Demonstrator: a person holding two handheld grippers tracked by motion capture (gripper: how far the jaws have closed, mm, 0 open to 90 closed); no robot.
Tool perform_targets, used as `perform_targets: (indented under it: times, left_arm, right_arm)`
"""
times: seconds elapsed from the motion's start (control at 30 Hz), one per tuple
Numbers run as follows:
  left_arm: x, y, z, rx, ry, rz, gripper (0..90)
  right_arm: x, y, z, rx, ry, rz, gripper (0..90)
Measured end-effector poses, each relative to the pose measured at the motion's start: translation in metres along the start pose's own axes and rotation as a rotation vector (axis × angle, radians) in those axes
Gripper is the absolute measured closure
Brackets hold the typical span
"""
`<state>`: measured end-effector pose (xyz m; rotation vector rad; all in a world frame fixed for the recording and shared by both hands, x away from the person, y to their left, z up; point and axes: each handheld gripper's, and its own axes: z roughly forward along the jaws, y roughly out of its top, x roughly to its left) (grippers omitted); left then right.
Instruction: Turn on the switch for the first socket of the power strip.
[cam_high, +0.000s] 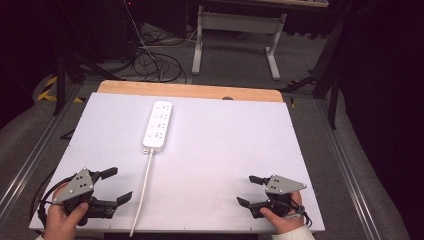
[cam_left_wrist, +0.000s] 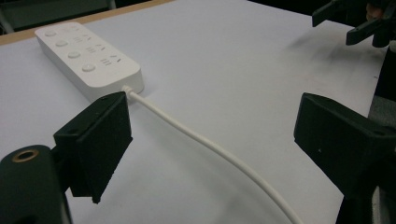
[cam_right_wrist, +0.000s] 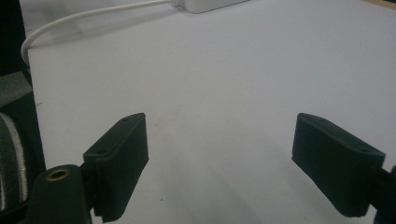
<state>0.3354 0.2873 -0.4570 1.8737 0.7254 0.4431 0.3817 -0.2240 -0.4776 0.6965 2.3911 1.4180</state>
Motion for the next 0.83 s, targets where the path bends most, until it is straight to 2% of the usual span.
perform_targets:
  times: [0.1, 0.27, 0.47, 0.57, 0.63, 0.77, 0.83]
  left_arm:
    - [0.001, -0.009, 0.003, 0.011, -0.01, -0.005, 12.3]
    - [0.0, -0.021, 0.005, 0.016, 0.001, 0.015, 12.2]
    - [0.001, -0.033, 0.003, 0.018, -0.013, -0.037, 12.1]
    - [0.002, -0.035, 0.004, 0.031, 0.007, -0.041, 12.2]
    - [0.003, -0.034, 0.005, 0.025, 0.032, -0.056, 12.3]
    - [0.005, -0.035, 0.005, 0.023, 0.079, -0.056, 12.9]
    - [0.006, -0.034, 0.004, 0.024, 0.095, -0.027, 12.9]
  right_arm:
    - [0.0, 0.0, 0.0, -0.001, 0.0, -0.002, 18.8]
    - [0.0, 0.0, 0.0, -0.002, 0.0, -0.002, 18.7]
    - [0.0, 0.0, -0.001, -0.002, 0.001, -0.002, 18.4]
    - [-0.001, 0.0, 0.0, -0.003, 0.002, -0.001, 18.4]
    - [-0.001, 0.0, 0.0, -0.005, 0.003, -0.002, 18.4]
    - [-0.001, 0.0, 0.0, -0.005, 0.002, -0.002, 18.3]
    - [-0.001, 0.0, 0.0, -0.005, 0.001, -0.003, 18.3]
